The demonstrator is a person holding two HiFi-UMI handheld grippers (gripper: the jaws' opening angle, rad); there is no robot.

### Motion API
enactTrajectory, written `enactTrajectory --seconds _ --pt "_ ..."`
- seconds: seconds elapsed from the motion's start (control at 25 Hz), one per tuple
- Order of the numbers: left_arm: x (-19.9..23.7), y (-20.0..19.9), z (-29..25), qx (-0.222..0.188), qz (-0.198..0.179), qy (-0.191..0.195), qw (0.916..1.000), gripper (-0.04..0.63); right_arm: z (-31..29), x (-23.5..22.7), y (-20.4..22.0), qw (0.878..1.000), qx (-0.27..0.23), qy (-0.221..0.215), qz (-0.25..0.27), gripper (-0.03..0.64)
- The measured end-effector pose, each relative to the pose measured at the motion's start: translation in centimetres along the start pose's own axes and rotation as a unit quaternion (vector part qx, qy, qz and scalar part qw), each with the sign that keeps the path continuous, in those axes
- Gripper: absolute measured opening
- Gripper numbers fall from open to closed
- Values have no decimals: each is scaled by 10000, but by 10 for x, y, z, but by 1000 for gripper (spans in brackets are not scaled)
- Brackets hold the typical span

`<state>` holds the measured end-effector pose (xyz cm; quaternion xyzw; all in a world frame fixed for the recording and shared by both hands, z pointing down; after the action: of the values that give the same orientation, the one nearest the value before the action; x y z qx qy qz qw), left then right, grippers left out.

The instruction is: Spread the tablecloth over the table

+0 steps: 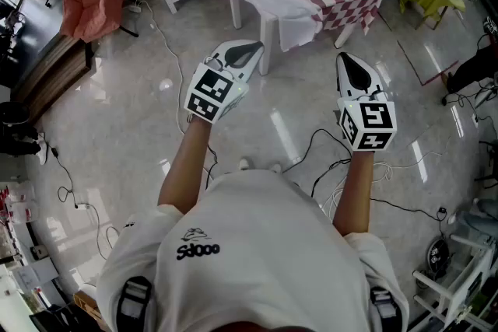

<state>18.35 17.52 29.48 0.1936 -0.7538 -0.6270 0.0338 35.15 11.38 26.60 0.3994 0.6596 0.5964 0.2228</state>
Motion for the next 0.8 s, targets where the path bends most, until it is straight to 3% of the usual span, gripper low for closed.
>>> enactTrajectory --seconds 0.28,0.56,0.8 --pt "-3 5 -14 121 26 -64 9999 28 -2 -14 5 9999 -58 -120 -74 23" --pt "2 4 -24 199 93 -369 9991 29 -11 -36 11 9975 -58 -434 -560 23" --pt "7 6 -35 298 201 -630 9974 29 -23 -49 21 9969 67 -670 -414 23"
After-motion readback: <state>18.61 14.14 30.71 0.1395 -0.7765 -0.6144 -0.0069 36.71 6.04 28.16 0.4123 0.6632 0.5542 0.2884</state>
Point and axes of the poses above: the fingertips, and each gripper's own axes: z backward along the fingers, x to its left, y out of its underside, the point moved 2 cm from there along z, backward along the fingers, and after that the axes turned 1 degree about x, right-handed, at the moved point
